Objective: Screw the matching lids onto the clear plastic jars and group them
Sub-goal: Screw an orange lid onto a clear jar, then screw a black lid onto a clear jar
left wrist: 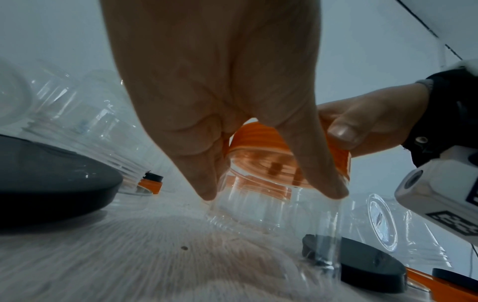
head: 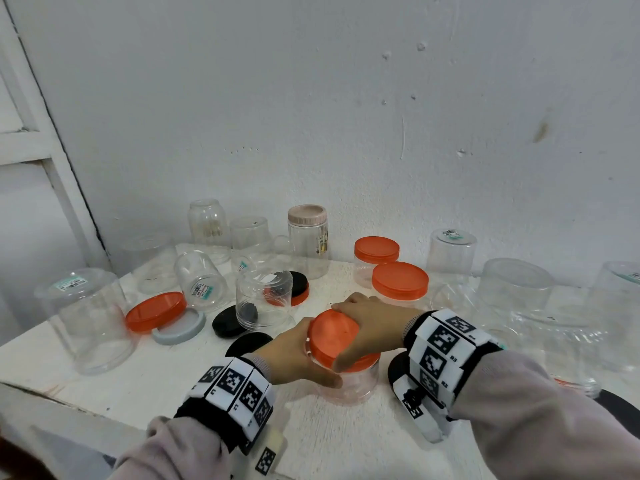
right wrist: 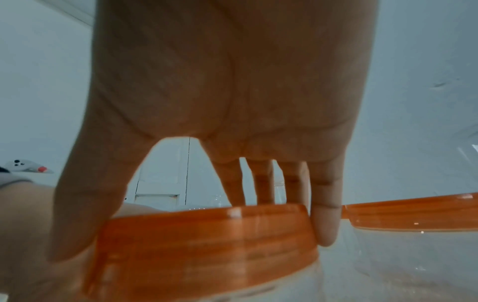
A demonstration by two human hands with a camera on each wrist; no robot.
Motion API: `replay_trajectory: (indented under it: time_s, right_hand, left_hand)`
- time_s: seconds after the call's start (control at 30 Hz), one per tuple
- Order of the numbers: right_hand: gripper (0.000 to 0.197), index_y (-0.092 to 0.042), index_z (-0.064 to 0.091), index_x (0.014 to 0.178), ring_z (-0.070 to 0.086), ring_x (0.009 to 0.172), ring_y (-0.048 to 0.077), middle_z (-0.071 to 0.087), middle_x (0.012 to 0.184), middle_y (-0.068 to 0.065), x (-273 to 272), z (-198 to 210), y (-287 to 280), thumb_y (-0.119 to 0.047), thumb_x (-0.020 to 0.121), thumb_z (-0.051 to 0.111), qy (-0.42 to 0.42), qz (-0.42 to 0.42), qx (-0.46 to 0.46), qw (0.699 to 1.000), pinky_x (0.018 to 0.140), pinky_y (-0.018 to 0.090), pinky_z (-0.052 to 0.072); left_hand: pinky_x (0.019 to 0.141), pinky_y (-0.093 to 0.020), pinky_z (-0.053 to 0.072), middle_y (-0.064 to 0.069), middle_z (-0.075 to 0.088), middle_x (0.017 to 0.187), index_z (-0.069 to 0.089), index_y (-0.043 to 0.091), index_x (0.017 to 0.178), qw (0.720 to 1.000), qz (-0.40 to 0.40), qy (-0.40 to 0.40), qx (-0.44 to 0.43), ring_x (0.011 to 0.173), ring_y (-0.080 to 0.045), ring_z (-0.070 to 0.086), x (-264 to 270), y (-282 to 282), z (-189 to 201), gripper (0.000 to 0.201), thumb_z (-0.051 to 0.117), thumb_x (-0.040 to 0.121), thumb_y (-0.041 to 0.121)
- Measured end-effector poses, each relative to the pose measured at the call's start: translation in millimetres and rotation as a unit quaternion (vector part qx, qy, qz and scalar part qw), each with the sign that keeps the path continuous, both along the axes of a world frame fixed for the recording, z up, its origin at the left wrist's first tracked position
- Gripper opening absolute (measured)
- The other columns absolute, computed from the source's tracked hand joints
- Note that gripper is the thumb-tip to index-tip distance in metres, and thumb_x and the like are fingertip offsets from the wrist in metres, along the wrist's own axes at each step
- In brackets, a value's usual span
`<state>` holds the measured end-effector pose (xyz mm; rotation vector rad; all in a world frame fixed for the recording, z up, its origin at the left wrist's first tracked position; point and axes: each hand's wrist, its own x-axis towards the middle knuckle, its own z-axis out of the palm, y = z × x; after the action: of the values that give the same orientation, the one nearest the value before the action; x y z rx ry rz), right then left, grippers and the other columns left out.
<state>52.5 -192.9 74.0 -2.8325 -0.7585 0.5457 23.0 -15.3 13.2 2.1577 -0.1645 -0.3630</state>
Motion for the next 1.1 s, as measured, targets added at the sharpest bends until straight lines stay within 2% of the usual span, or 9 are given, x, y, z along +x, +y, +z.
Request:
replay_trajectory:
  time_s: [0.17,0.3,0.47,0.57,0.73,0.9,0.97,1.03,1.1]
  right_hand:
    - [0.099,-0.026,0.025,0.146,0.029,0.128,0.021,0.031,0.14,-0.001,-5,-5,0,-0.068,0.067,0.068,-0.034,-0.01,0.004,0.999,0.102,0.046,0.038]
    - [0.106,-0.02,0.019,0.149,0.029,0.13,0.024,0.03,0.144,0.003,-9,-11,-2,-0.073,0.069,0.063,-0.074,-0.006,0.019,0.997,0.1,0.042,0.037]
    - [0.102,-0.023,0.012,0.151,0.027,0.134,0.024,0.027,0.15,0.002,-14,-18,-12,-0.074,0.075,0.056,-0.087,0.002,0.053,0.995,0.106,0.042,0.031]
    - [0.092,-0.024,0.014,0.152,0.021,0.14,0.025,0.024,0.154,0.004,-12,-11,-28,-0.072,0.082,0.048,-0.073,-0.047,0.087,0.992,0.111,0.044,0.026]
    - [0.073,-0.019,0.032,0.14,0.034,0.126,0.03,0.037,0.139,0.009,-1,9,-63,-0.06,0.084,0.054,-0.165,-0.157,-0.021,0.974,0.099,0.04,0.035]
    - [0.07,-0.015,0.035,0.137,0.036,0.126,0.031,0.036,0.137,0.01,3,9,-83,-0.051,0.083,0.06,-0.131,-0.248,-0.112,0.953,0.097,0.038,0.036]
    - [0.068,-0.015,0.036,0.137,0.036,0.126,0.031,0.036,0.139,0.011,3,7,-85,-0.048,0.083,0.061,-0.127,-0.27,-0.131,0.946,0.098,0.037,0.036]
    - [0.066,-0.014,0.037,0.137,0.036,0.127,0.032,0.035,0.14,0.011,3,4,-87,-0.045,0.084,0.062,-0.126,-0.289,-0.144,0.938,0.099,0.037,0.036]
    - [0.064,-0.014,0.037,0.138,0.037,0.128,0.034,0.035,0.141,0.011,3,2,-87,-0.042,0.085,0.063,-0.129,-0.308,-0.159,0.929,0.101,0.038,0.037]
  left_hand:
    - [0.101,-0.034,0.047,0.012,0.056,0.123,0.033,0.029,0.136,1.0,-0.001,-0.006,0.002,0.113,-0.008,0.056,0,0,-1,0.102,0.092,0.052,0.032]
    - [0.1,-0.036,0.048,0.01,0.057,0.123,0.034,0.03,0.134,1.0,-0.005,-0.013,0.002,0.113,-0.01,0.057,0,0,-2,0.1,0.091,0.052,0.032]
    - [0.093,-0.025,0.049,0.016,0.053,0.118,0.03,0.036,0.128,1.0,-0.015,-0.019,0.012,0.107,-0.002,0.055,1,-1,-1,0.097,0.091,0.053,0.035]
    - [0.097,-0.03,0.049,0.012,0.056,0.119,0.033,0.034,0.128,0.999,-0.024,-0.021,0.022,0.108,-0.006,0.056,3,-1,0,0.098,0.09,0.048,0.039]
    - [0.099,-0.028,0.046,0.016,0.054,0.119,0.035,0.037,0.125,0.998,-0.048,-0.013,0.04,0.11,-0.003,0.054,14,5,4,0.103,0.088,0.038,0.048]
    - [0.103,-0.035,0.044,0.011,0.057,0.12,0.036,0.031,0.125,0.998,-0.024,-0.027,0.045,0.114,-0.01,0.055,36,2,6,0.108,0.086,0.032,0.05]
    - [0.098,-0.029,0.046,0.014,0.059,0.112,0.041,0.035,0.116,0.998,-0.006,-0.042,0.038,0.105,-0.001,0.057,46,-1,6,0.096,0.087,0.032,0.048]
    - [0.086,-0.015,0.047,0.02,0.059,0.099,0.046,0.036,0.102,0.998,0.011,-0.055,0.026,0.092,0.011,0.058,59,-4,5,0.08,0.091,0.036,0.04]
    - [0.084,-0.017,0.047,0.015,0.056,0.107,0.048,0.03,0.112,0.998,0.027,-0.057,0.029,0.096,0.003,0.058,71,-7,5,0.084,0.092,0.041,0.036]
